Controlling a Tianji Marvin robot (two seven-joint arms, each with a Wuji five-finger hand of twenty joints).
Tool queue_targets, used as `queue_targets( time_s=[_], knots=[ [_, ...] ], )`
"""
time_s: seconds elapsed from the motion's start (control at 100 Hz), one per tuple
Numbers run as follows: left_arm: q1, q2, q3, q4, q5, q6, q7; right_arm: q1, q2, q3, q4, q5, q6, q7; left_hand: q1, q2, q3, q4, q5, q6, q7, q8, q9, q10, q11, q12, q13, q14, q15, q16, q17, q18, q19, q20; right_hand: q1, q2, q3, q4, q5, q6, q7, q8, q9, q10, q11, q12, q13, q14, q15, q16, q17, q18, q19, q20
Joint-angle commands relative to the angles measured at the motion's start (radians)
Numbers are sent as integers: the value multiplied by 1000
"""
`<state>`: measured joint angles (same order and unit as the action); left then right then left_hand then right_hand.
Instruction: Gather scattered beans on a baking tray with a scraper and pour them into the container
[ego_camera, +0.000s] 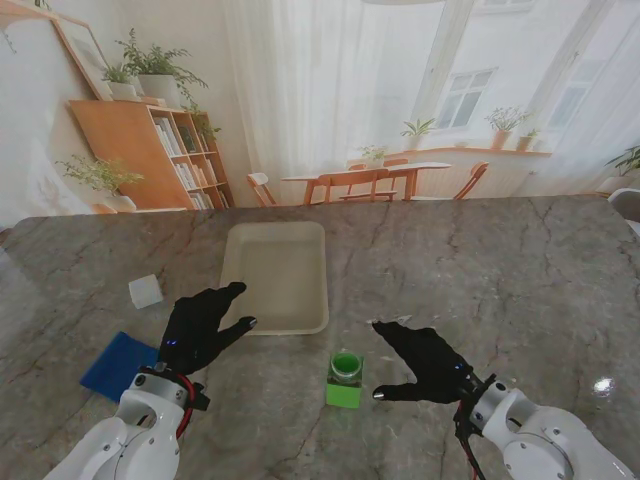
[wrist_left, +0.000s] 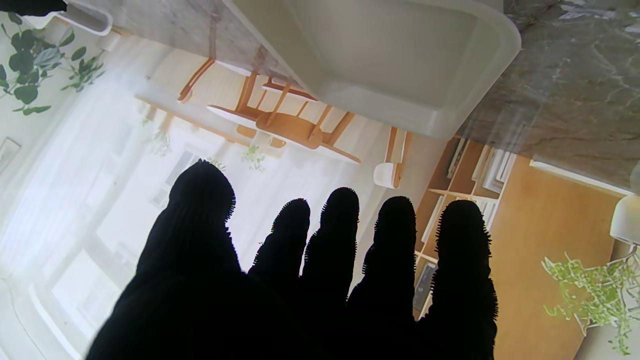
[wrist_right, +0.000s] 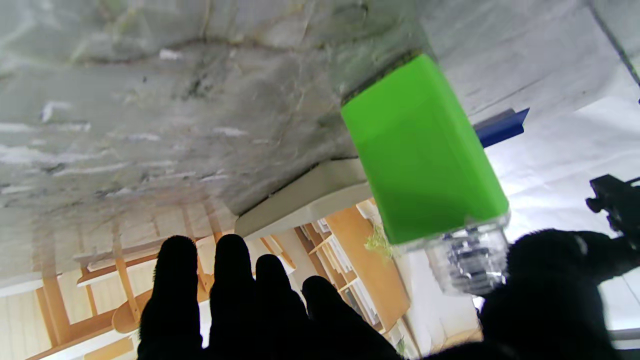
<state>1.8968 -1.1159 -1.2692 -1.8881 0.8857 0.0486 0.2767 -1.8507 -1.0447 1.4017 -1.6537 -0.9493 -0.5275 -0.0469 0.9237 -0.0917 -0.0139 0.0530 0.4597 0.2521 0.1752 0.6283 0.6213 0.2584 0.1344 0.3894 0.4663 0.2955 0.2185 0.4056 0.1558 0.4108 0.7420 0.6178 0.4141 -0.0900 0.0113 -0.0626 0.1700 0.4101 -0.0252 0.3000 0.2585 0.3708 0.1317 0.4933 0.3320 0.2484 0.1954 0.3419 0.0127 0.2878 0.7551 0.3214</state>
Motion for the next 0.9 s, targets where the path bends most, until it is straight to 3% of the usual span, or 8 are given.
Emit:
queue_targets(
  time_s=[0.0, 0.06, 0.07, 0.08, 0.09, 0.12, 0.52, 0.89],
  knots=[
    [12, -4, 2, 3, -3, 8, 3, 4, 2, -18, 20, -26, -5, 1, -10, 56, -19, -82, 13, -13, 1, 15, 7, -12, -6, 6, 23, -5, -6, 16, -8, 18, 10, 19, -32, 2, 23, 16, 1, 43, -24, -69, -37, 23, 3, 17, -22, 21, 9, 12, -19, 16, 16, 13],
    [14, -6, 1, 4, -8, 10, 10, 11, 3, -36, 33, -37, -1, -8, -8, 58, -18, -82, 13, -12, 1, 15, 7, -13, -5, 6, 25, -6, -6, 16, -7, 18, 10, 19, -34, 2, 29, 17, 2, 54, -28, -81, -44, 29, 3, 18, -27, 24, 13, 13, -20, 21, 20, 15],
    [14, -6, 1, 4, -8, 10, 11, 12, 3, -40, 35, -36, -1, -9, -9, 58, -19, -82, 14, -12, 1, 15, 8, -14, -5, 6, 25, -6, -5, 17, -7, 18, 10, 19, -90, -26, 134, 7, 5, 58, -4, -184, -45, 30, 3, 18, -31, 23, 22, 15, -23, 21, 30, 13],
    [14, -6, 1, 4, -8, 11, 12, 13, 3, -43, 37, -35, 0, -9, -10, 59, -19, -82, 13, -12, 0, 15, 8, -13, -5, 6, 25, -6, -5, 17, -7, 17, 11, 19, -90, -26, 134, 7, 5, 58, -4, -184, -45, 30, 3, 18, -31, 23, 22, 15, -23, 21, 30, 13],
    [15, -7, 0, 4, -8, 11, 14, 15, 3, -46, 40, -35, 0, -10, -10, 59, -20, -82, 13, -12, 0, 15, 8, -12, -5, 6, 25, -5, -5, 17, -6, 17, 11, 19, -176, -67, 304, -14, 15, 60, -16, -216, -48, 33, 3, 19, -33, 26, 23, 15, -25, 22, 32, 12],
    [16, -7, -1, 4, -9, 13, 16, 19, 3, -55, 46, -32, 2, -12, -8, 59, -19, -82, 14, -10, 0, 15, 9, -13, -5, 7, 26, -4, -5, 17, -6, 16, 12, 19, -203, -80, 354, -20, 16, 64, -18, -225, -51, 35, 2, 19, -34, 27, 23, 15, -27, 23, 31, 11],
    [20, -9, -8, 4, -12, 26, 22, 97, -4, -153, 131, 6, -4, -67, 25, 61, -19, -85, 23, 8, 0, 11, 22, -19, 0, 10, 45, -17, 5, 24, 7, 2, 25, 20, -192, -112, 380, -22, 17, 82, -5, -215, -29, 36, 18, 27, -24, 17, 49, 21, -11, 9, 54, 15],
    [24, -10, -17, 2, -11, 32, 24, 180, -12, -219, 222, 57, -78, -100, 62, 66, -19, -88, 34, 15, 3, 7, 37, -30, 6, 12, 61, -28, 10, 27, 18, -9, 36, 18, -209, -137, 422, -24, -14, 67, 20, 144, 8, 2, 70, 78, 11, -25, 144, 40, 44, -38, 151, -18]
  ],
)
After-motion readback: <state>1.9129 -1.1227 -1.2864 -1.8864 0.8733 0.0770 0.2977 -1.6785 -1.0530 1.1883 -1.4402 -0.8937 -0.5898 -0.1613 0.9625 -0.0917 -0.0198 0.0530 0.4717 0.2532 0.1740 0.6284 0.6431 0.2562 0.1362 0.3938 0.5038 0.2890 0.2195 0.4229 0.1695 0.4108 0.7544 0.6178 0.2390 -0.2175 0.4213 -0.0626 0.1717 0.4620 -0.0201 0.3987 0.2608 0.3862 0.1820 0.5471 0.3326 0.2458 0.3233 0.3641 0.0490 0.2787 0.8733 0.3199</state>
